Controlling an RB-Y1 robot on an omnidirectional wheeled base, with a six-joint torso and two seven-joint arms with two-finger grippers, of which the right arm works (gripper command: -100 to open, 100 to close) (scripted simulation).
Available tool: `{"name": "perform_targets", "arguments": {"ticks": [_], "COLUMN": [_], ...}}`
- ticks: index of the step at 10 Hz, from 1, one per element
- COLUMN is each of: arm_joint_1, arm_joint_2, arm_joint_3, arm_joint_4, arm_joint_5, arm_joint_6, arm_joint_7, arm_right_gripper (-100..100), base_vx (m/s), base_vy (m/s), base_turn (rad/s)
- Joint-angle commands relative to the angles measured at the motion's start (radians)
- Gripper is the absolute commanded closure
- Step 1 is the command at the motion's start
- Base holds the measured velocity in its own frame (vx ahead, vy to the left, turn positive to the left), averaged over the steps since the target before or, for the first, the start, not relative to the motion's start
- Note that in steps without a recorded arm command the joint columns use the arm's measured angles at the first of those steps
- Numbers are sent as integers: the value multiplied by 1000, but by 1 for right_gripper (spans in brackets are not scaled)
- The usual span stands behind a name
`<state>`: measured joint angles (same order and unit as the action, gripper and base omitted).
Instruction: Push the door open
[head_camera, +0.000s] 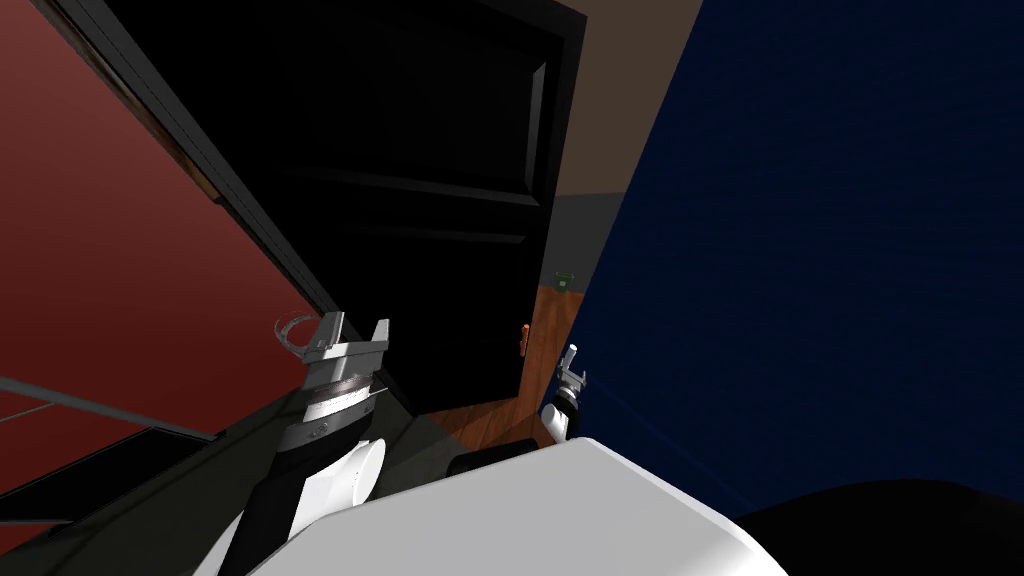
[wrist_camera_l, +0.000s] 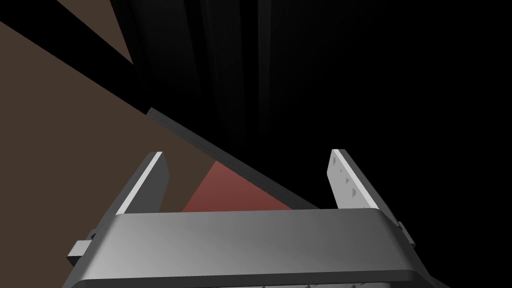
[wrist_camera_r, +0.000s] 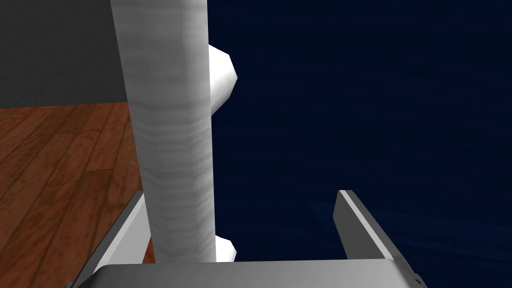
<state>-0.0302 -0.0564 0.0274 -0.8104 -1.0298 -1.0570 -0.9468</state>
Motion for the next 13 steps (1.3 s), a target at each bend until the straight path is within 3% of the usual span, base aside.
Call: {"name": "perform_targets", "arguments": {"ticks": [1,2,3,8,9,13], "arm_joint_1": [4,4,-9,-16,-24,-24], "arm_joint_2": [-20,-20,-19,-18,-17,-17], "arm_joint_3": [-22,-22,-46,-58,-71,-71], "arm_joint_4": [35,35,50,58,66,66], "arm_joint_5": [-6,-6,-23,-31,-40,-40], "arm_joint_6": [-37,-37,-61,-73,-86,-86], "arm_joint_7": [-9,-9,-1,2,6,6], "arm_right_gripper": [100,100,100,100,100,100], "base_vx": [8,5,17,15,26,6], "base_vy": [-43,-34,-65,-41,-32,-13], "base_turn": [48,62,144,31,72,7]}}
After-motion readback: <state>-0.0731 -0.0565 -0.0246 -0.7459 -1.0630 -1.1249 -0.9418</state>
